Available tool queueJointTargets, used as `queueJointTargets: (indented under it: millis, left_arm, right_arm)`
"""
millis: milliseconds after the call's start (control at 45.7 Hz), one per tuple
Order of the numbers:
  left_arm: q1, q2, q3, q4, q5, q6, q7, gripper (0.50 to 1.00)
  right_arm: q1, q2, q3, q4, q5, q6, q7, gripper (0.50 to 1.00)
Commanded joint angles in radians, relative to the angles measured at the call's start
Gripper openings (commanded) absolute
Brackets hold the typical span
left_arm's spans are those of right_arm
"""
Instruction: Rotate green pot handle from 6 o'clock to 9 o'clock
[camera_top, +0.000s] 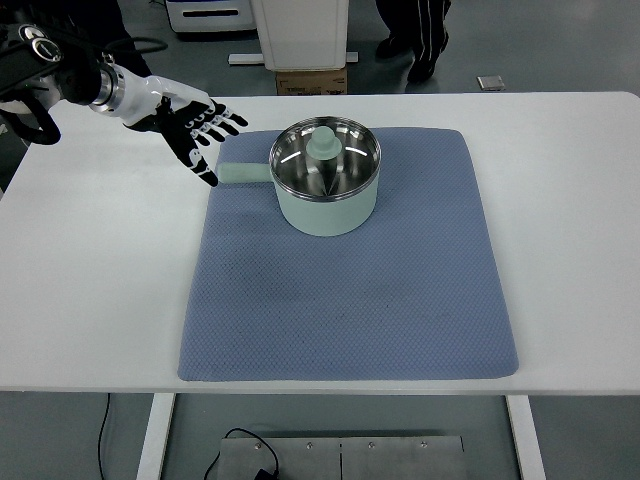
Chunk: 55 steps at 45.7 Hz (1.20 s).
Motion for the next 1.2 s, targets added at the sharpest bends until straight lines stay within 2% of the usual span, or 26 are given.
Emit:
queueJointTargets:
  millis: [0,306,547,700,722,766,1050,1181]
  left_arm:
    - [0.003,-0.005,-0.033,0.05,-0.021,0.0,-0.003,1.0]
    - [0.062,-0.017,-0.061,0.232,-0.339,0.0,-0.005,1.0]
    - [0.206,-0.058,-0.162,0.361,-0.628,0.0,-0.014,1.0]
    - [0.299,-0.075,-0.3,0.389,-0.668,0.008,-0.069,1.0]
    - [0.34,-0.08,-0.373,0.392,-0.67,0.037,-0.118,1.0]
    - [0.366,-0.089,-0.414,0.394,-0.671,0.046,-0.135,1.0]
    - [0.561,-0.095,-0.681,0.394,-0.676,0.042,-0.152,1.0]
    - [0.619,-0.095,-0.768,0.392,-0.676,0.042,-0.206,1.0]
  right_arm:
    - [0.0,0.0,0.0,0.0,0.0,0.0,0.0,1.0]
    - [0.0,0.0,0.0,0.0,0.0,0.0,0.0,1.0]
    - [0.0,0.0,0.0,0.0,0.0,0.0,0.0,1.0]
    - [0.0,0.0,0.0,0.0,0.0,0.0,0.0,1.0]
    - [0.0,0.0,0.0,0.0,0.0,0.0,0.0,1.0]
    - [0.0,0.0,0.0,0.0,0.0,0.0,0.0,1.0]
    - [0.0,0.0,0.0,0.0,0.0,0.0,0.0,1.0]
    - [0.0,0.0,0.0,0.0,0.0,0.0,0.0,1.0]
